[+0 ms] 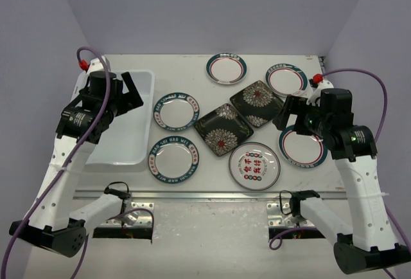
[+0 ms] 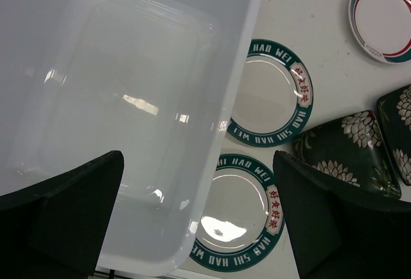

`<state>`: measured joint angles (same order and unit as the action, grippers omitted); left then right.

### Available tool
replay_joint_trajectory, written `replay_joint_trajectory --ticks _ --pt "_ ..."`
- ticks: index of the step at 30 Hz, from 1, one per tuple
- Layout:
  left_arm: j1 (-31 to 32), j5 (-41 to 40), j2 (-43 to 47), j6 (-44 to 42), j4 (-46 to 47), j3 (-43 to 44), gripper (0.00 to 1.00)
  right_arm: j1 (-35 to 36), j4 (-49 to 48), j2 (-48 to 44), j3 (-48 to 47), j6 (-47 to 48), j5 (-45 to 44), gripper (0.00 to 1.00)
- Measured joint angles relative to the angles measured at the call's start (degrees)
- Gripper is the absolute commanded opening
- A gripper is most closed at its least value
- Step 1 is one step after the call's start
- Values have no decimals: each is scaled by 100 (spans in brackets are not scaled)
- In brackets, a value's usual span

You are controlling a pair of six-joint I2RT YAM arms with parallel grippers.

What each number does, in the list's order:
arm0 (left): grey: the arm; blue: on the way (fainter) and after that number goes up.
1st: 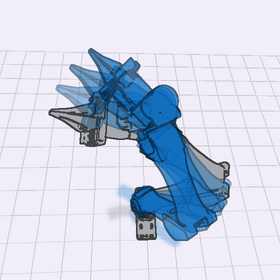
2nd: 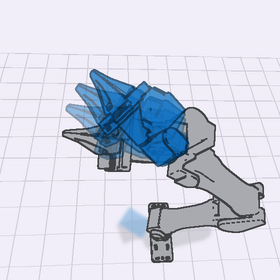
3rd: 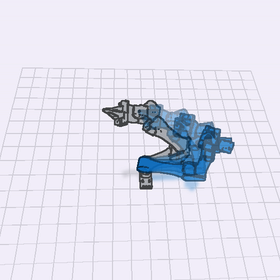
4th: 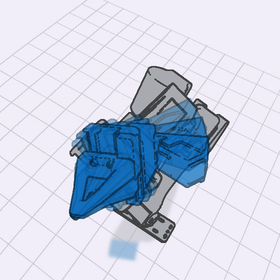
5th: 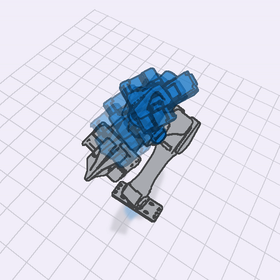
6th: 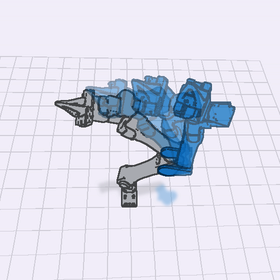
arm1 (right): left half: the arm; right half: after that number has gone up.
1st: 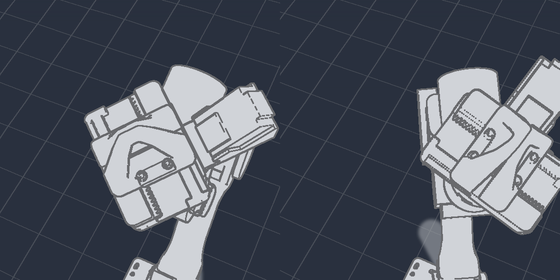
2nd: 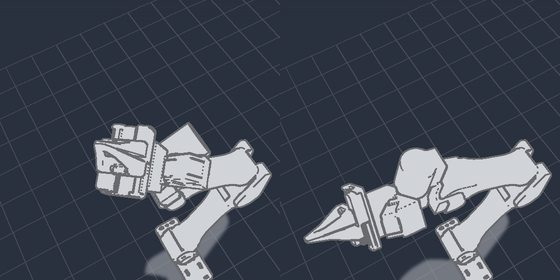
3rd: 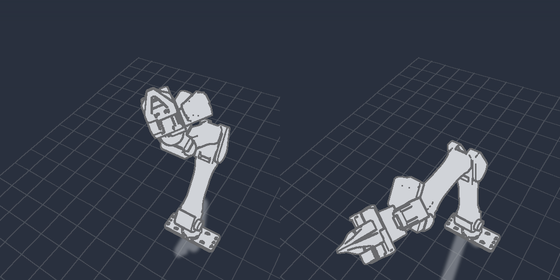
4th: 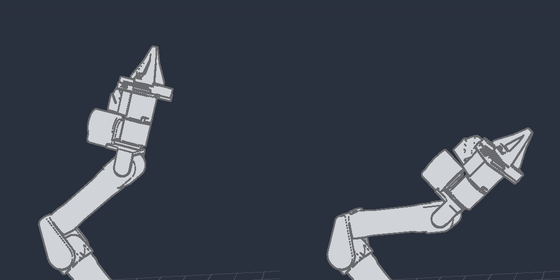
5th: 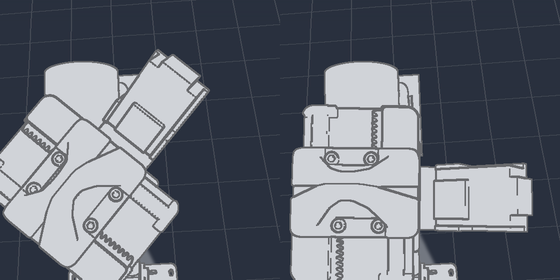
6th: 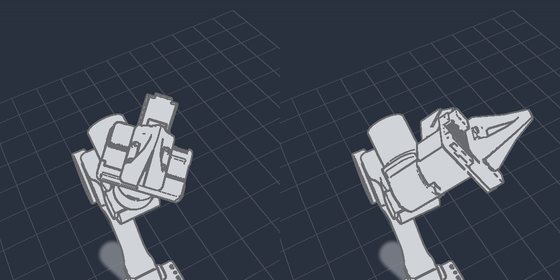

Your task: Place the plates into the plastic bin on the countertop

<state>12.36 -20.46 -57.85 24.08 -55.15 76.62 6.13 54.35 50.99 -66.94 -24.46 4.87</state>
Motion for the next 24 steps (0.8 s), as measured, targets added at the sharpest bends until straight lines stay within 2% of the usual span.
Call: replay_joint_trajectory --ticks 9,15,17,21,24 --pt "0 378 -24 115 7 3 100 0 -46 21 2 -47 92 99" --pt "75 1411 -243 807 333 -68 100 0 -297 -79 191 -165 379 99" --pt "319 1702 -337 1210 630 -214 100 0 -356 -128 293 -219 446 99" --pt "1484 1788 -890 1974 1288 -358 100 0 -410 -125 351 -286 474 99" --pt "2003 1931 -1283 2500 2073 -892 100 0 -490 -120 352 -303 477 99"
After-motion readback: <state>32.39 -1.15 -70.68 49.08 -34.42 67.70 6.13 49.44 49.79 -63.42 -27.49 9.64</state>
